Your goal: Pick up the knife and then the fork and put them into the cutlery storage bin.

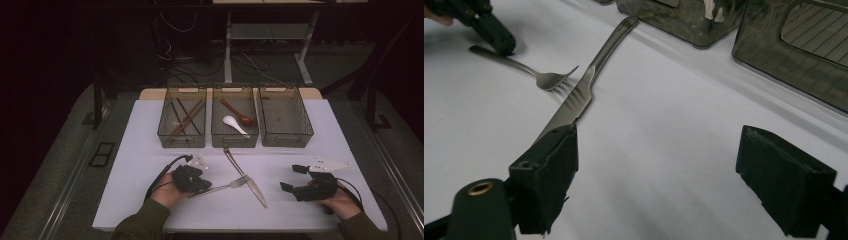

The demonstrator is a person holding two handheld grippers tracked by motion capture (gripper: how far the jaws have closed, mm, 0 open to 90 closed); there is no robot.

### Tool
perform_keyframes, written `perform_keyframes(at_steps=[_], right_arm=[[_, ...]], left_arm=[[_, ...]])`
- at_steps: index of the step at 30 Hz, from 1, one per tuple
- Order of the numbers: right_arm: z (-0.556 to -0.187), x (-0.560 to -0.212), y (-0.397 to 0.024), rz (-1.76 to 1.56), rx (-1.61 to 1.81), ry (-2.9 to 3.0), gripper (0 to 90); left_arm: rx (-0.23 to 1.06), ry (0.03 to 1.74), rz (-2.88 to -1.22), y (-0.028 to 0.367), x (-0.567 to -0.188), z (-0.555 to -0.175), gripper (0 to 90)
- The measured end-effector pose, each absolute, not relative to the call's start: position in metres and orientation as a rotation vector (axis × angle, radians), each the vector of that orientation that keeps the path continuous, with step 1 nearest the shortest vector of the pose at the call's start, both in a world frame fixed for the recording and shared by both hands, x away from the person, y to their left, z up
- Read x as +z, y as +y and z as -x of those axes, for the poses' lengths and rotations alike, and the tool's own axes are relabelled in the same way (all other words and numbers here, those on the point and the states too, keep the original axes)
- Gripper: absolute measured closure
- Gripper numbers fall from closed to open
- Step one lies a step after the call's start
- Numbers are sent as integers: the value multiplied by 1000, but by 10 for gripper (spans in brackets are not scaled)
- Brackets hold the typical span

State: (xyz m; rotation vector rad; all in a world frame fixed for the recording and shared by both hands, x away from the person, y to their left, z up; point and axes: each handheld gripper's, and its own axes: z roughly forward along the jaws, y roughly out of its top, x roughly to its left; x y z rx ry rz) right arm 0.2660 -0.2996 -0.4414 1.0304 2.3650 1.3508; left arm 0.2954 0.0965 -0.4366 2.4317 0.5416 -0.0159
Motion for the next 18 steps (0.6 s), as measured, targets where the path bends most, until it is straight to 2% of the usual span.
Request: perform_keyframes(at_steps=[7,10,12,18], right_arm=[[-266,-442,-299,-1023,1350,2368,169],[-266,-442,-299,-1023,1350,2369,169],[-266,-442,-298,-1025,1343,2374,169],[-266,-442,-298,-1014,1344,2375,169]], left_arm=[[28,541,-2353,89,-429,-289,885],[54,531,-2338,77,-429,-286,804],[63,531,-2333,70,-430,-286,785],[84,522,-2346,58,-438,-286,783]])
